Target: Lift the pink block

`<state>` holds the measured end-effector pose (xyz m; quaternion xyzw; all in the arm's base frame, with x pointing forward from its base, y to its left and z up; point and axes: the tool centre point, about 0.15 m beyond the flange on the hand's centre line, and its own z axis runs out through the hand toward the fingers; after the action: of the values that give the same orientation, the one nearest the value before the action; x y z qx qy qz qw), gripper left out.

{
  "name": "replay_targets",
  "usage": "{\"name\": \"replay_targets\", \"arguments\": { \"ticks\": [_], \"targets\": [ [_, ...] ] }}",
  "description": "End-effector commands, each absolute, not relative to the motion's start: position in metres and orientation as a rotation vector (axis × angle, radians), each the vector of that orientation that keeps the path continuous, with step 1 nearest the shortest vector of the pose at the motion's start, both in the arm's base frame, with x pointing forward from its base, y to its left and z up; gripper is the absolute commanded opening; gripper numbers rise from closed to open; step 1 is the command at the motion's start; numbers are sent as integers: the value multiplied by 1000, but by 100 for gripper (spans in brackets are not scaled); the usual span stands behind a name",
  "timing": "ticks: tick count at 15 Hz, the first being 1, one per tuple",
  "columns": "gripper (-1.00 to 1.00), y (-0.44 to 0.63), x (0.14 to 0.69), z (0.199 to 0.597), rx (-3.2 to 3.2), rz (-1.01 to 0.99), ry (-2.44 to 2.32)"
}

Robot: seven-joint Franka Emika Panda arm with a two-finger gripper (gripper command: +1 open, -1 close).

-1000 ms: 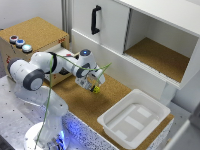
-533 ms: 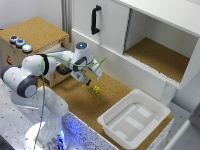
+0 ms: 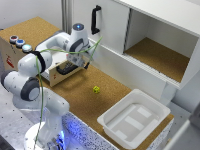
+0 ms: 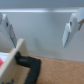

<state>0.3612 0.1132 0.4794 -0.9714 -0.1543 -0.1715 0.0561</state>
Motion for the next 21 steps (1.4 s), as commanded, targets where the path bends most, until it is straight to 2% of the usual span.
{"name": "replay_targets", "arguments": {
  "ticks": [1,4,8,13,21],
  "targets": [
    [100,210,371,509,-2963,-291,-951],
    [100,250,362,489,-2873,-218,-1268],
    [100,278,367,456,-2772,-172,-1423],
    [100,285,371,402,-2714,-90,-1490],
    [100,279,404,333,-2755,-108,-1413]
  ]
}}
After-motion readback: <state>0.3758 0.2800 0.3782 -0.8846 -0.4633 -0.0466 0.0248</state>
